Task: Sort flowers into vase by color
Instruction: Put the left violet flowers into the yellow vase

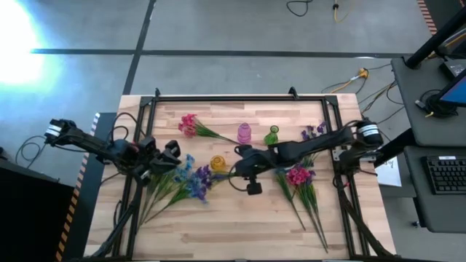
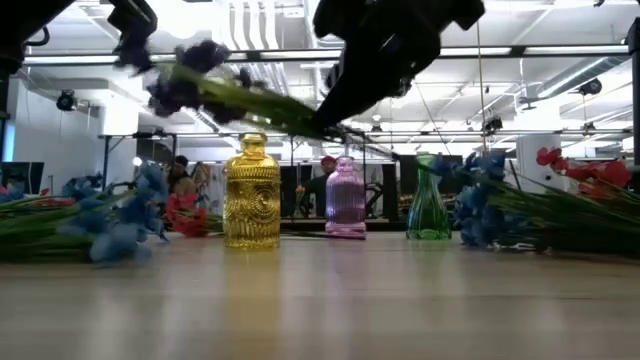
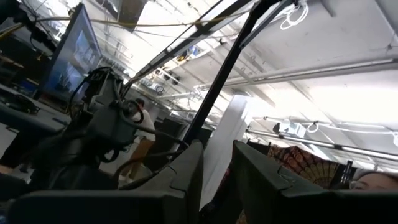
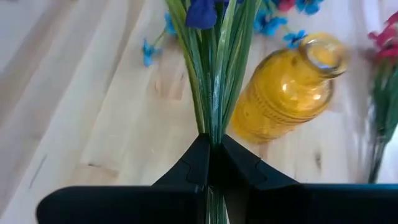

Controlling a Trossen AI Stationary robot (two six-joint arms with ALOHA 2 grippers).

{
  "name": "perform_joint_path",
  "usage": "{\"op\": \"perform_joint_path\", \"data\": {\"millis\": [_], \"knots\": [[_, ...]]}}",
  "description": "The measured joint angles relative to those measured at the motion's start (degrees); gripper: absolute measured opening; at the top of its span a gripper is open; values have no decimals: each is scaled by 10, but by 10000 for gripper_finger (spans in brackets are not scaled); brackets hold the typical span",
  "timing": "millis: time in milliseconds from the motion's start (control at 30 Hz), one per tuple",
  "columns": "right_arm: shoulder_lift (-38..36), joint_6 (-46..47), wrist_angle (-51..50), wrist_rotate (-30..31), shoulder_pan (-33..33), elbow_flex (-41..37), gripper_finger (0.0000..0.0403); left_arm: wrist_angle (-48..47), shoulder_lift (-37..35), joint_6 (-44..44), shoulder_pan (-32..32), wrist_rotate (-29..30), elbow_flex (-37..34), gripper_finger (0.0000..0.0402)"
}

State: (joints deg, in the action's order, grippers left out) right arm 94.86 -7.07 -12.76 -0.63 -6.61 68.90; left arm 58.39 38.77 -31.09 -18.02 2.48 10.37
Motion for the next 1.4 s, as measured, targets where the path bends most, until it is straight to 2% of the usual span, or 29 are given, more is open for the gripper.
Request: {"op": "perform_joint_path", "data": {"millis": [100,267,433,667,800,1133,1400], "knots": [[-38,4,71,0,0,-54,18,0,-18,-23,0,0,0,75],[-97,11,266,5,0,-154,18,-9,-48,-16,0,-5,0,75],[-137,9,379,17,0,-183,18,-36,-54,14,1,-4,0,75],[-168,-46,356,97,0,-172,18,-67,-60,21,1,-2,0,75],[-175,-69,364,117,0,-171,18,-99,-63,21,1,-1,0,75],[-168,-58,567,118,0,-224,18,-119,-66,23,1,0,0,75],[-168,-54,585,142,0,-230,18,-135,-66,53,1,1,0,75]]}}
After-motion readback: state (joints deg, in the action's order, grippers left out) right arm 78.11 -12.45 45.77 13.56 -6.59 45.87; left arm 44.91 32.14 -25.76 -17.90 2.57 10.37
